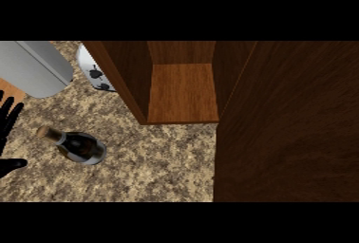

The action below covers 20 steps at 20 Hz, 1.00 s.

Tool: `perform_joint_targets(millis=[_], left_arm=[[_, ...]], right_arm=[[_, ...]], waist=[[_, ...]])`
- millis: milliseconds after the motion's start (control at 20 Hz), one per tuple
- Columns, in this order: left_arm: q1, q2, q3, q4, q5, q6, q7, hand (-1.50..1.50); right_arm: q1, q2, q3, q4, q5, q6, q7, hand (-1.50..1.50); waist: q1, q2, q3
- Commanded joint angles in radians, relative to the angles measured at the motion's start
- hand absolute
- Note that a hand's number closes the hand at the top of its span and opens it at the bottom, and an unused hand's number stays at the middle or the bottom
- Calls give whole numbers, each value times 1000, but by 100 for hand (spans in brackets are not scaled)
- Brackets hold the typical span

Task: Pick up the wine, place it into the cabinet and close the cabinet

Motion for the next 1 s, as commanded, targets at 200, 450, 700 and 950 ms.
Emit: perform_joint_targets(millis=[200,450,700,950], left_arm=[[-21,-7,-29,290,-145,-80,-225,-150],[-59,12,-37,461,-186,-115,-308,-150],[-75,41,-50,611,-189,-242,-393,-150],[-169,35,-70,809,-237,-284,-503,-150]], right_arm=[[20,-6,-31,-121,-132,10,56,-150],[116,23,-9,-109,-91,65,-36,-150],[95,0,-48,-177,-135,33,42,-150],[53,8,-31,-123,-105,51,14,-150]], waist=[[9,0,0],[3,-1,0],[3,-1,-1],[2,3,-2]])
